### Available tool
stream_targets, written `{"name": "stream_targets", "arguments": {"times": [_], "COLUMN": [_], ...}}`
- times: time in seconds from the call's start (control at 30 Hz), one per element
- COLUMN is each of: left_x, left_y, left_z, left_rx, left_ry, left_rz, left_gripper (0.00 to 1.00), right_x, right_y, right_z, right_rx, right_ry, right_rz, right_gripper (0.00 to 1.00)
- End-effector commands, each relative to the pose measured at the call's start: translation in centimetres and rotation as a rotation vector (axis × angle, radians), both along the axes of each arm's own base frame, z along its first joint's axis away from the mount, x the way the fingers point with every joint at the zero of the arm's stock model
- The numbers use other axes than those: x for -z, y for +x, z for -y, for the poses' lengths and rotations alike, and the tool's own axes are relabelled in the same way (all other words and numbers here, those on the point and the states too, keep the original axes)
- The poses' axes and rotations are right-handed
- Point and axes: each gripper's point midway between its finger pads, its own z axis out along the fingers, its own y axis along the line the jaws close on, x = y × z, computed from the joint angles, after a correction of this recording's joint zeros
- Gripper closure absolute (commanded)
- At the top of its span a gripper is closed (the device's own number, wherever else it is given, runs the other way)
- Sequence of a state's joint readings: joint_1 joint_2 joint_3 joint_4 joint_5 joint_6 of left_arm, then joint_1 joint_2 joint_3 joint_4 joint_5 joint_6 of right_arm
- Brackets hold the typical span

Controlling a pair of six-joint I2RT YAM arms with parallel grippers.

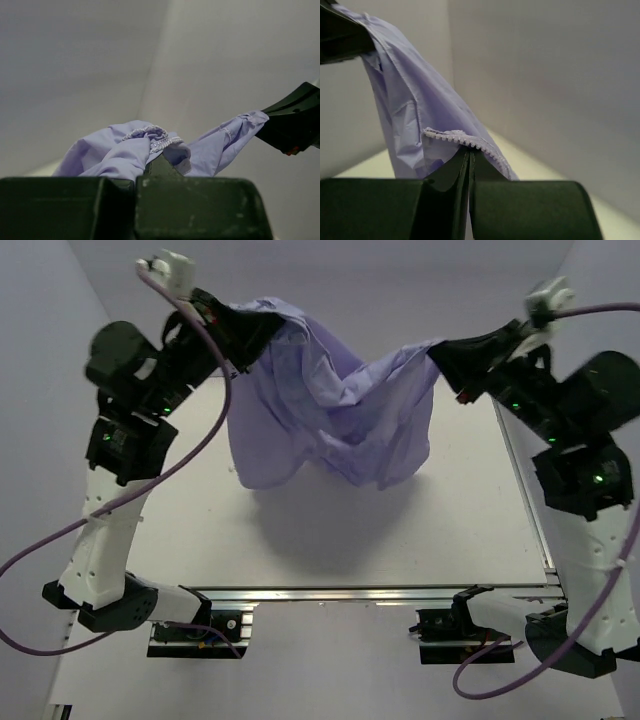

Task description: Zip up the jacket

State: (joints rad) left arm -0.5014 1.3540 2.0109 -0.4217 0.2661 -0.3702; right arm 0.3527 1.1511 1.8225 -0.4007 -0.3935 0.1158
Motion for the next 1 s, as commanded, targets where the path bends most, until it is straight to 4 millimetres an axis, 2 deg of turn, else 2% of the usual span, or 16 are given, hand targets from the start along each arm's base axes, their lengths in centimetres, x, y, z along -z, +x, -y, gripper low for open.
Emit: {"name": "stream_targets", "arguments": {"times": [0.0,0.03,0.2,0.3,0.33,0.4,0.53,0.63,0.67,0.73,0.77,0.8,0.87,0.9,0.93,0.97], "left_x": [-5.8,-7.4,-10.1,-11.1,-11.4,-11.9,-10.8,-6.9,-3.4,0.5,2.8,7.1,13.8,18.2,23.5,26.7], "left_y": [-5.7,-7.2,-11.5,-12.9,-13.2,-14.4,-13.3,-8.5,-5.5,-1.8,0.9,3.6,8.6,10.9,13.7,15.8], "left_z": [0.0,-0.4,-1.1,-2.2,-2.5,-3.3,-3.8,-2.3,-1.2,-0.5,-1.0,-0.9,-0.8,-1.3,-0.7,-2.1], "left_rx": [0.161,0.184,0.280,0.264,0.257,0.247,0.186,0.129,0.098,0.030,-0.067,-0.139,-0.228,-0.222,-0.209,-0.219], "left_ry": [-0.020,-0.053,-0.105,-0.138,-0.146,-0.156,-0.162,-0.129,-0.100,-0.085,-0.089,-0.046,-0.022,0.005,0.007,-0.004], "left_rz": [0.200,0.256,0.352,0.375,0.379,0.396,0.360,0.222,0.131,0.024,-0.047,-0.161,-0.341,-0.423,-0.560,-0.633], "left_gripper": [1.00,1.00,1.00,1.00,1.00,1.00,1.00,1.00,1.00,1.00,1.00,1.00,1.00,1.00,1.00,1.00], "right_x": [-6.0,-8.0,-11.4,-11.6,-11.2,-11.5,-11.1,-8.9,-7.4,-2.6,-0.4,4.0,9.5,12.4,18.3,21.3], "right_y": [-4.0,-5.5,-10.1,-10.6,-9.9,-10.8,-9.8,-5.7,-4.1,1.6,3.7,7.2,11.2,12.7,15.0,16.5], "right_z": [-0.2,-0.1,-0.6,-1.4,-2.1,-2.6,-2.7,-3.0,-3.2,-3.7,-3.8,-4.4,-3.2,-3.0,-2.8,-1.8], "right_rx": [-0.102,-0.127,-0.280,-0.364,-0.398,-0.468,-0.449,-0.356,-0.325,-0.206,-0.170,-0.135,-0.065,-0.050,-0.023,0.012], "right_ry": [0.041,0.065,0.141,0.152,0.142,0.144,0.173,0.198,0.190,0.174,0.161,0.134,0.130,0.129,0.117,0.124], "right_rz": [0.202,0.285,0.401,0.378,0.347,0.341,0.315,0.191,0.129,-0.036,-0.092,-0.208,-0.382,-0.463,-0.611,-0.690], "right_gripper": [1.00,1.00,1.00,1.00,1.00,1.00,1.00,1.00,1.00,1.00,1.00,1.00,1.00,1.00,1.00,1.00]}}
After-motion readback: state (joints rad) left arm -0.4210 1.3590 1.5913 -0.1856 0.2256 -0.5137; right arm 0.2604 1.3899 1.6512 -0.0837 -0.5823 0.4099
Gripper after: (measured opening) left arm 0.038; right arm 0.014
